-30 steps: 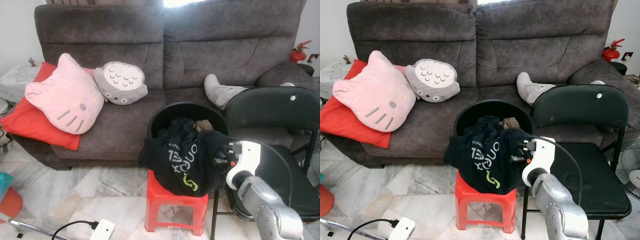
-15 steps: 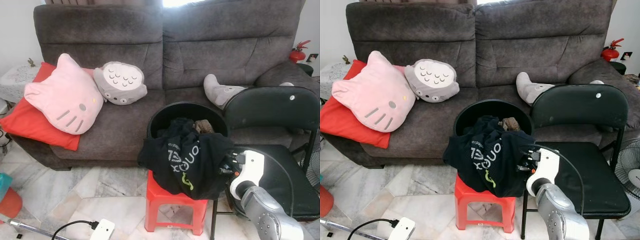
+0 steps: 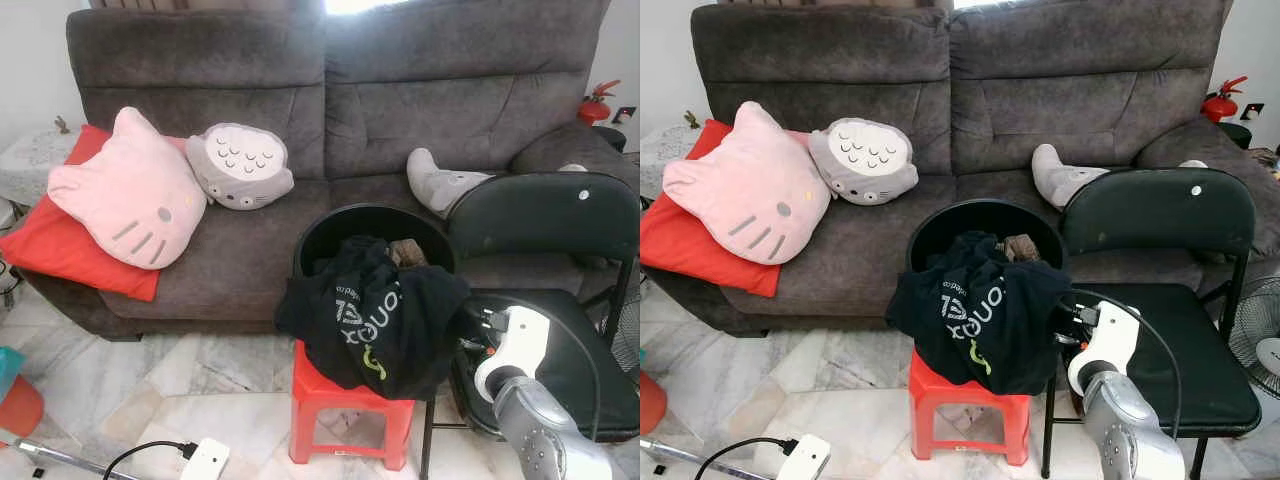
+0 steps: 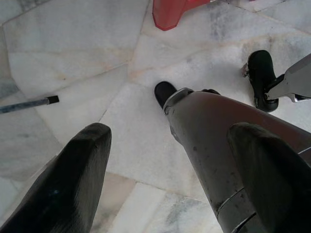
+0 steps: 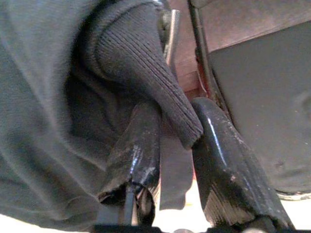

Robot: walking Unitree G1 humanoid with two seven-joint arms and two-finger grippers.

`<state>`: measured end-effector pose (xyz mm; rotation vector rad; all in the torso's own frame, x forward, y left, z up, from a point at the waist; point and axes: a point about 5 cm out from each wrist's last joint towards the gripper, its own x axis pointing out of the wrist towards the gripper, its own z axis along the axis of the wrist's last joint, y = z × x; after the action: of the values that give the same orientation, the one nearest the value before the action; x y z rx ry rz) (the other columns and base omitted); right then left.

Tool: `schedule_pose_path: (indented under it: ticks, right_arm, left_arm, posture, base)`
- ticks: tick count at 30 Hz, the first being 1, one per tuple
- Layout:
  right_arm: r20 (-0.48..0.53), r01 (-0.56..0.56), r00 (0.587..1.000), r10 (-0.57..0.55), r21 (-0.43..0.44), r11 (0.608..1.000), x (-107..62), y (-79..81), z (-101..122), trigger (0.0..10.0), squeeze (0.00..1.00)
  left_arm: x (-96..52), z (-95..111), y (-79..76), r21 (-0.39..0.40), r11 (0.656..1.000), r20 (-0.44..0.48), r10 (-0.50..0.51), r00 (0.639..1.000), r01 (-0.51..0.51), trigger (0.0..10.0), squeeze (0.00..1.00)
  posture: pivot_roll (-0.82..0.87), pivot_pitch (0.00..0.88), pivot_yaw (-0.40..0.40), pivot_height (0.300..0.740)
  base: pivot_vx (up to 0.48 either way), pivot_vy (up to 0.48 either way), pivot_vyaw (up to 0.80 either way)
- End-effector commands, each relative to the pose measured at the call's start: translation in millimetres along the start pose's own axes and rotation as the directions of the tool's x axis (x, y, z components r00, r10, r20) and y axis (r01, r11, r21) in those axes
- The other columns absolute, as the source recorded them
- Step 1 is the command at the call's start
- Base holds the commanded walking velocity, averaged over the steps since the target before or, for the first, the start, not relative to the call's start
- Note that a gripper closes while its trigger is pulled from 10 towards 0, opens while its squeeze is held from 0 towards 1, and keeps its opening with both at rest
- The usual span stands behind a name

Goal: Hang hanger

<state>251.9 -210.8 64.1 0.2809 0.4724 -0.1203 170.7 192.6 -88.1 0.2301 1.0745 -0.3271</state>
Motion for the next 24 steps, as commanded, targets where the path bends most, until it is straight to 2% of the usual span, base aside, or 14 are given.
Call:
schedule_pose_path:
  ticks: [1, 6, 9, 13, 15, 17, 18, 23, 24]
  right_arm:
    - [0.002, 0.011, 1.0, -0.011, 0.005, 1.0, 1.1, 0.0, -0.1, 10.0, 0.0]
    - [0.004, -0.018, 1.0, 0.018, 0.002, 1.0, 2.3, 2.6, 1.7, 10.0, 0.0]
    - [0.001, -0.026, 1.0, 0.026, -0.034, 0.999, 2.9, 1.3, 3.2, 10.0, 0.0]
    - [-0.024, 0.005, 1.0, -0.01, -0.193, 0.981, 5.2, -10.4, 5.7, 10.0, 0.0]
    - [-0.03, 0.005, 0.999, -0.011, -0.222, 0.975, 5.4, -11.4, 5.9, 10.0, 0.0]
    - [-0.05, 0.009, 0.998, -0.027, -0.335, 0.942, 5.6, -18.2, 8.5, 10.0, 0.0]
    - [-0.05, 0.009, 0.998, -0.027, -0.335, 0.942, 5.6, -18.2, 8.5, 10.0, 0.0]
    - [-0.044, 0.033, 0.997, -0.067, -0.534, 0.845, 5.5, -27.5, 14.3, 10.0, 0.0]
    - [-0.043, 0.033, 0.997, -0.066, -0.541, 0.84, 5.5, -27.6, 14.8, 10.0, 0.0]
  left_arm:
    - [-0.9, -1.2, 3.3, 0.011, 1.0, -0.014, 0.006, 1.0, -0.006, 10.0, 0.0]
    - [-0.9, -1.4, 3.3, 0.013, 1.0, -0.016, 0.006, 1.0, -0.006, 10.0, 0.0]
    - [-0.9, -1.7, 3.2, 0.012, 1.0, -0.016, 0.006, 1.0, -0.006, 10.0, 0.0]
    - [-0.8, -1.7, 3.1, 0.009, 1.0, -0.016, 0.007, 1.0, -0.007, 10.0, 0.0]
    - [-0.8, -1.7, 3.1, 0.01, 1.0, -0.016, 0.007, 1.0, -0.007, 10.0, 0.0]
    - [-0.9, -1.8, 3.2, 0.012, 1.0, -0.019, 0.006, 1.0, -0.006, 10.0, 0.0]
    - [-0.9, -1.8, 3.2, 0.012, 1.0, -0.019, 0.006, 1.0, -0.006, 10.0, 0.0]
    - [-1.0, -2.0, 3.7, 0.012, 1.0, -0.02, 0.007, 1.0, -0.007, 10.0, 0.0]
    - [-1.0, -2.0, 3.7, 0.012, 1.0, -0.02, 0.007, 1.0, -0.007, 10.0, 0.0]
  posture:
    - [-0.09, 0.0, 0.046, 0.74]
    - [-0.09, 0.0, 0.048, 0.74]
    - [-0.09, 0.0, 0.046, 0.74]
    - [-0.09, 0.0, 0.045, 0.74]
    - [-0.09, 0.0, 0.045, 0.74]
    - [-0.09, 0.0, 0.047, 0.74]
    - [-0.09, 0.0, 0.047, 0.74]
    - [-0.09, 0.0, 0.049, 0.74]
    - [-0.09, 0.0, 0.049, 0.74]
  base:
    - [0.0, 0.0, 0.0]
    - [0.0, 0.0, 0.0]
    - [0.0, 0.0, 0.0]
    - [0.0, 0.0, 0.0]
    - [0.0, 0.0, 0.0]
    - [0.0, 0.0, 0.0]
    - [0.0, 0.0, 0.0]
    - [0.0, 0.0, 0.0]
    - [0.0, 0.0, 0.0]
